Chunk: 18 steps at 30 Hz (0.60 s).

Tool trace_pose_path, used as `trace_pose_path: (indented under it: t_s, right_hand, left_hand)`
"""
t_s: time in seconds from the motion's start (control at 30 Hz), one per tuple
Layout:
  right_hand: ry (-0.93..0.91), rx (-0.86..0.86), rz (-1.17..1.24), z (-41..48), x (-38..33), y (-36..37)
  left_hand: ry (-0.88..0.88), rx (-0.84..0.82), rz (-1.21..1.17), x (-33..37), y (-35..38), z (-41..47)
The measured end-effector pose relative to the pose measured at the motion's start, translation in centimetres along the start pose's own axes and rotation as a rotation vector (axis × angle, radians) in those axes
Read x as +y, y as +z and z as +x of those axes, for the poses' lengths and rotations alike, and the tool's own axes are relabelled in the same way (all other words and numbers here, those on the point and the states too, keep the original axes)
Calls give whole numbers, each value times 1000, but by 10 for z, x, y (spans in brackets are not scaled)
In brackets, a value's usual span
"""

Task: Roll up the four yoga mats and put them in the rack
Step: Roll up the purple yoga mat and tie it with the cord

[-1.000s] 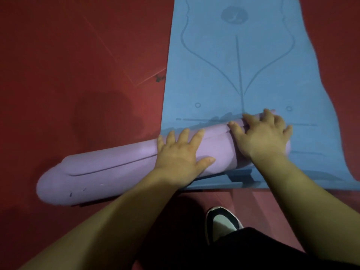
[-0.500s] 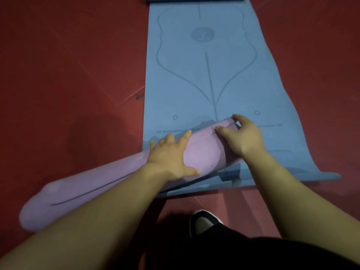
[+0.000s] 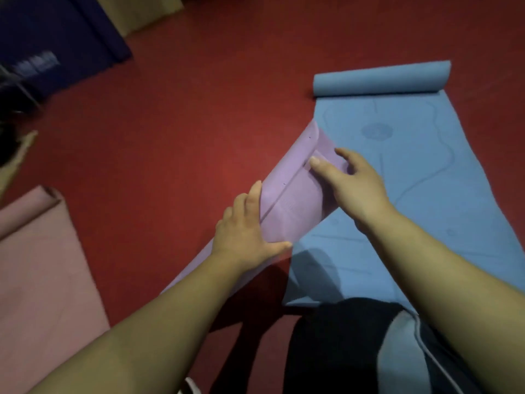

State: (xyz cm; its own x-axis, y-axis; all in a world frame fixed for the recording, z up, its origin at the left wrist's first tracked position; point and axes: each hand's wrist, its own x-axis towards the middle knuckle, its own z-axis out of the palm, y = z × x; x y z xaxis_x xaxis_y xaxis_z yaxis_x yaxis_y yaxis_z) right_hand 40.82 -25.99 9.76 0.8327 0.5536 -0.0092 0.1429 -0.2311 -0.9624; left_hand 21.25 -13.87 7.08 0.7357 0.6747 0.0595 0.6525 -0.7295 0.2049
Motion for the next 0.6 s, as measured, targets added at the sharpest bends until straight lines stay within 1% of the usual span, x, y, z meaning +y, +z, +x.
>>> trace_pose_path:
  t_s: [0.07,0.17,0.23,0.3,0.37,0.47,0.53,0.6]
  right_hand:
    - [-93,-98,20,-10,-33,13]
    - [-225,-206,-65,-30,-79,29]
    - [-296,-269,-102,-48,-107,37]
    - [-378,-303,-136,-68,-133,47]
    - [-450,-325,-145,-88,-158,57]
    - [-536,-400,-143,-121,-196,74]
    - [-612,-451,-149,-140,-217,87]
    - [-661,-501,-152,-155,-233,101]
  left_hand:
    - [-35,42,-34,-9,-32,-17]
    - [-100,51,-124,-26,-85,-42]
    - [-98,76,-176,-41,-119,-62]
    - [-51,165,-251,-52,-148,-83]
    - [-29,293,-334,-60,-175,-99]
    - [-143,501,-450,-74,-216,-117]
    - [-256,575,-516,-88,-240,-131]
    - [-329,604,-593,-104,-258,-149]
